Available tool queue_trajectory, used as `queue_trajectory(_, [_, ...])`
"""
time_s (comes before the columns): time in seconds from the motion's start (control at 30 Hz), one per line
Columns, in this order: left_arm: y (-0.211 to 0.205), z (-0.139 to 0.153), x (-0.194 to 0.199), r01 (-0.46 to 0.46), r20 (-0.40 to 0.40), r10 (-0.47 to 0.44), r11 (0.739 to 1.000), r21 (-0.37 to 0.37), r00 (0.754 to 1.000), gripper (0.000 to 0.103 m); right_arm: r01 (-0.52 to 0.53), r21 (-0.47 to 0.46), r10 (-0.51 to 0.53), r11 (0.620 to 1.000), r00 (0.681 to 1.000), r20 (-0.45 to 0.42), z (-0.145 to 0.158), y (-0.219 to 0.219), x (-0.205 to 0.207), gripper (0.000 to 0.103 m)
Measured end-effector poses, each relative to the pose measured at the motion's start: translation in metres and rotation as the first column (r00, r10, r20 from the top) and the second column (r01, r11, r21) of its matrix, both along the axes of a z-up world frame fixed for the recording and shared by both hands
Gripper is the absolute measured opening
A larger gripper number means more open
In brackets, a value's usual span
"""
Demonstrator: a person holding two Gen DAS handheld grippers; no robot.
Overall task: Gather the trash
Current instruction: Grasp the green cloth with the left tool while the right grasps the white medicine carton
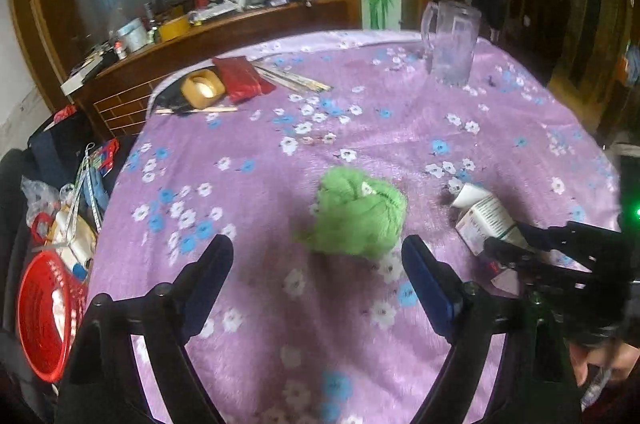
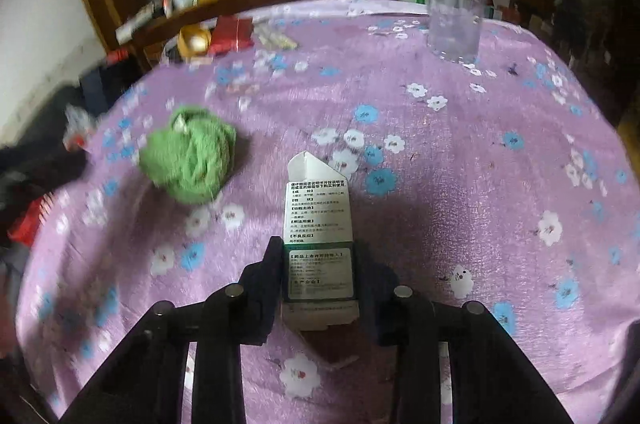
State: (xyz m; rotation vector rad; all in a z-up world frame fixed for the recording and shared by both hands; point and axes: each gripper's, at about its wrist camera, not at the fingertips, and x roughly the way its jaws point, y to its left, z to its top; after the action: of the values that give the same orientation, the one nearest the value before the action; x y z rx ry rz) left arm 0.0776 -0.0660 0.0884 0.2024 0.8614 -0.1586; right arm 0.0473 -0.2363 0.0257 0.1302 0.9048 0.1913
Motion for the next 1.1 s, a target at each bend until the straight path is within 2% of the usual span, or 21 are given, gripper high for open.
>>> queue_trajectory(0.03, [-0.003,-0.003,0.005,-0.002,-0.006,0.002,1.0,0.008,1.0,0.085,0.004,0.053,-0.005,0.999,1.0,0.028,0.001,-0.007,-0.001,0.037])
queue_trajectory(0.1, [-0.013,-0.011,0.02,0.001,-0.019,-0.001,1.0,0.008,1.0,0.085,0.031,0.103,-0.036,0.994,0.999,0.041,0.004,-0.016,-0.002,0.037])
queue_trajectory(0.2, [-0.021,-0.027,0.044,-0.01,-0.075,0.01,1.0,-0.004,0.997,0.085,0.053,0.143,-0.064,0.988,0.995,0.079,0.01,-0.027,-0.006,0.037])
queue_trajectory(0.33, [-0.028,-0.05,0.061,-0.028,-0.105,0.028,1.0,0.01,0.994,0.085,0.078,0.165,-0.095,0.983,0.99,0.101,0.014,-0.037,-0.008,0.037])
queue_trajectory(0.47, [-0.023,-0.058,0.064,-0.026,-0.102,0.019,0.997,-0.07,0.995,0.085,0.067,0.18,-0.088,0.981,0.99,0.112,0.017,-0.039,-0.009,0.037])
queue_trajectory(0.5, [-0.023,-0.059,0.063,-0.016,-0.09,0.009,0.996,-0.082,0.996,0.082,0.057,0.173,-0.078,0.983,0.99,0.118,0.018,-0.037,-0.01,0.037])
queue_trajectory(0.53, [-0.023,-0.06,0.061,0.002,-0.081,-0.01,0.996,-0.093,0.997,0.07,0.051,0.164,-0.072,0.985,0.99,0.124,0.019,-0.034,-0.011,0.037])
queue_trajectory(0.57, [-0.024,-0.06,0.059,0.025,-0.078,-0.033,0.994,-0.105,0.996,0.063,0.047,0.16,-0.068,0.986,0.99,0.126,0.019,-0.033,-0.011,0.037])
queue_trajectory(0.63, [-0.024,-0.058,0.054,0.036,-0.054,-0.042,0.994,-0.101,0.998,0.057,0.033,0.153,-0.054,0.988,0.99,0.133,0.019,-0.029,-0.012,0.037])
queue_trajectory(0.73, [-0.019,-0.054,0.046,0.05,-0.034,-0.054,0.991,-0.128,0.998,0.053,0.031,0.141,-0.052,0.99,0.988,0.146,0.02,-0.027,-0.013,0.037])
queue_trajectory(0.83, [-0.008,-0.045,0.037,0.042,-0.026,-0.048,0.984,-0.175,0.999,0.052,0.032,0.139,-0.053,0.99,0.987,0.154,0.02,-0.027,-0.014,0.037])
queue_trajectory(1.1, [0.03,-0.013,-0.008,0.06,0.088,-0.042,0.974,-0.219,0.995,0.052,0.023,0.081,-0.038,0.996,0.981,0.193,0.03,-0.014,-0.021,0.037])
